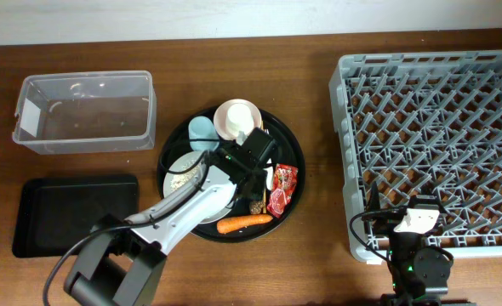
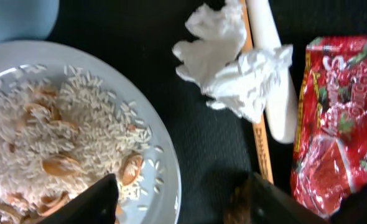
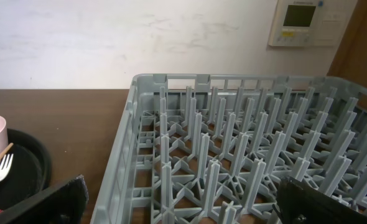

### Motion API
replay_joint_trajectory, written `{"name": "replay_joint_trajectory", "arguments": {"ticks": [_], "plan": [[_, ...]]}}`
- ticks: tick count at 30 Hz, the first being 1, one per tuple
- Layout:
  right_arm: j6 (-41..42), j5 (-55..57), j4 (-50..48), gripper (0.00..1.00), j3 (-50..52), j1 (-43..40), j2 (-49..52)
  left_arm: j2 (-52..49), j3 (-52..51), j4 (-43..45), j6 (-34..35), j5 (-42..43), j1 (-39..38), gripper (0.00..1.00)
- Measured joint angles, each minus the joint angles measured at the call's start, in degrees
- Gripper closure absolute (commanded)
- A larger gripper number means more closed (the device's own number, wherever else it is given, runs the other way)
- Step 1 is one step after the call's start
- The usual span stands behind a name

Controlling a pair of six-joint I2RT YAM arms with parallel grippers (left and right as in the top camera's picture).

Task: Sort waste into correct bins and load items into the dishwasher rack
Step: 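Reach the left gripper to the rice-covered white plate and grasp its rim, then lift the plate with the left gripper and carry it left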

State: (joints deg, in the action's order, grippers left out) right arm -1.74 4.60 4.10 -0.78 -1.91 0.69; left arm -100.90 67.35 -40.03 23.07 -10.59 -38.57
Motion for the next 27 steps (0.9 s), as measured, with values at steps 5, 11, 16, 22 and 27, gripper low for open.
{"name": "replay_joint_trajectory", "arguments": {"ticks": [5, 11, 16, 22, 27], "plan": [[0.0, 0.0, 0.0, 0.02, 0.0, 0.0, 0.0, -3.7, 0.0, 0.9, 2.0, -1.3, 0.0, 0.41], [0.0, 0.0, 0.0, 0.01, 0.0, 0.0, 0.0, -6.9, 0.0, 2.6, 3.8, -3.2, 0.0, 0.48], [0.0, 0.0, 0.0, 0.01, 0.0, 0.0, 0.0, -7.4, 0.0, 3.9, 3.8, -3.4, 0.0, 0.52], [0.0, 0.0, 0.0, 0.01, 0.0, 0.0, 0.0, -8.4, 0.0, 4.3, 3.6, -3.4, 0.0, 0.70], [0.0, 0.0, 0.0, 0.01, 0.0, 0.0, 0.0, -8.6, 0.0, 4.5, 3.6, -3.5, 0.0, 0.85]]}}
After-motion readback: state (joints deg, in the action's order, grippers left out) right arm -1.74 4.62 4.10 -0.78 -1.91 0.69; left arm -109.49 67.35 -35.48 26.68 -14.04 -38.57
